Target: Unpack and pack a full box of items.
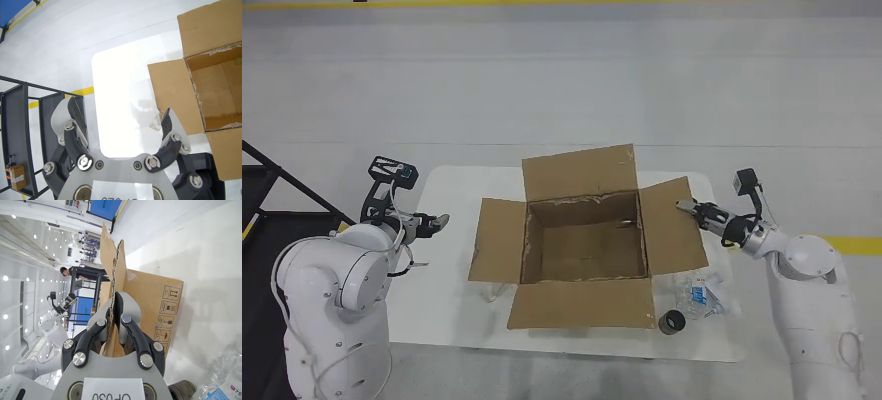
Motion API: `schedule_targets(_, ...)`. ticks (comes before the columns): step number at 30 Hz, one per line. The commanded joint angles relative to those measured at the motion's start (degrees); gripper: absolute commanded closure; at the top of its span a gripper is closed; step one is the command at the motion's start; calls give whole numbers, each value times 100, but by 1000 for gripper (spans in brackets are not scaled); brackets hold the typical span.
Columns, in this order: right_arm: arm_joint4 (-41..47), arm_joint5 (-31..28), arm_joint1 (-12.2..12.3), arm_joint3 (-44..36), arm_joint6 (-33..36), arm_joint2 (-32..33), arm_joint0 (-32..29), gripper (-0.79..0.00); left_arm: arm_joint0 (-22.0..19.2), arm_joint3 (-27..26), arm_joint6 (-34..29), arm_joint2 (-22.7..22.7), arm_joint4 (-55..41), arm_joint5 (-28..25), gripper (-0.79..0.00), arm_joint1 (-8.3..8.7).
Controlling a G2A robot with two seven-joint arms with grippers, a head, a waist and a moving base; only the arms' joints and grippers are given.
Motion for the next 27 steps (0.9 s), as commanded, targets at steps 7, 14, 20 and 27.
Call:
schedule_targets(7, -151, 269, 68, -819, -48, -178, -204, 0, 0, 0, 0, 0, 0, 0, -785, 0)
schedule_targets(14, -168, 328, 124, -862, -147, -296, -171, 0, 0, 0, 0, 0, 0, 0, -785, 0)
schedule_targets(20, -203, 376, 177, -994, -170, -380, -148, 0, 0, 0, 0, 0, 0, 0, -785, 0)
schedule_targets(27, -181, 452, 243, -1297, -134, -427, -152, 0, 0, 0, 0, 0, 0, 0, -785, 0)
